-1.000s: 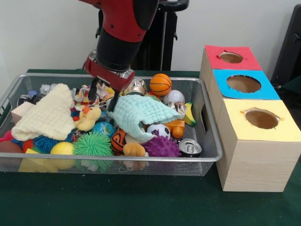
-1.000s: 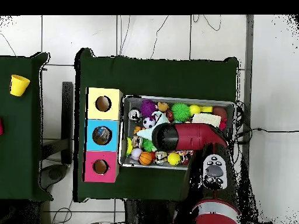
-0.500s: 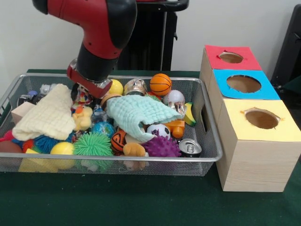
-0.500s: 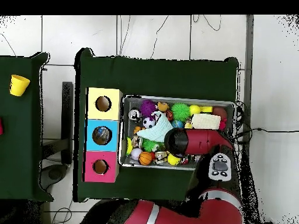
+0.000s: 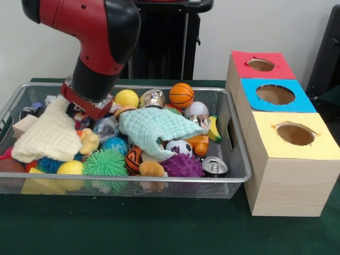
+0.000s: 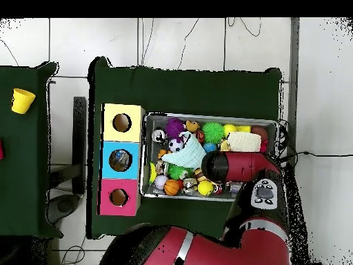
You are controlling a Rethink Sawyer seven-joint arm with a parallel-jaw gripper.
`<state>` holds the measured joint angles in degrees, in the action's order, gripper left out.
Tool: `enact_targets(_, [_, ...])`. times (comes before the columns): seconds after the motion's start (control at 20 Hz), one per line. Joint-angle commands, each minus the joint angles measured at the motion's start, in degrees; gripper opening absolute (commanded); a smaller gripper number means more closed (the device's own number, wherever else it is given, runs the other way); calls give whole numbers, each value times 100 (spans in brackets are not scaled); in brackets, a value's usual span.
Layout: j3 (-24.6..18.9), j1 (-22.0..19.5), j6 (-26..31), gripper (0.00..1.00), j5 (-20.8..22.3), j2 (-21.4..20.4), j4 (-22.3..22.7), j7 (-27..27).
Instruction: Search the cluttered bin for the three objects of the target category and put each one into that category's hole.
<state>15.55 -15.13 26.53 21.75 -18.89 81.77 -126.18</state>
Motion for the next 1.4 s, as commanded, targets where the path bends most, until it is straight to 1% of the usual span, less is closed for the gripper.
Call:
enact_targets(0.05, [-352, -193, -1243, 100, 341, 123, -745, -205])
enact_targets(0.1, [-427, -219, -1174, 100, 303, 33, -692, -155])
enact_targets(0.25, [-660, -205, -903, 100, 59, -259, -268, -191])
enact_targets(0.45, [-890, -43, -791, 100, -272, -534, 306, -493])
enact_targets(0.55, [-968, 25, -674, 100, -409, -600, 464, -606])
enact_targets(0.75, [-926, 221, -460, 100, -627, -690, 602, -782])
enact_targets(0.8, [-935, 225, -327, 100, -699, -668, 528, -753])
enact_targets(0.95, [-909, 297, -93, 100, -850, -660, 518, -724])
enact_targets(1.0, [-934, 236, 50, 100, -896, -603, 419, -612])
enact_targets(1.05, [-955, 233, 100, 100, -913, -611, 447, -530])
enact_targets(1.1, [-1065, 99, 223, 100, -930, -582, 372, -299])
enact_targets(1.15, [-1179, 26, 231, 100, -932, -602, 424, -136])
enact_targets(1.2, [-1328, -153, 281, 100, -941, -585, 375, 99])
enact_targets(1.4, [-1790, -558, 216, 100, -853, -538, 408, 615])
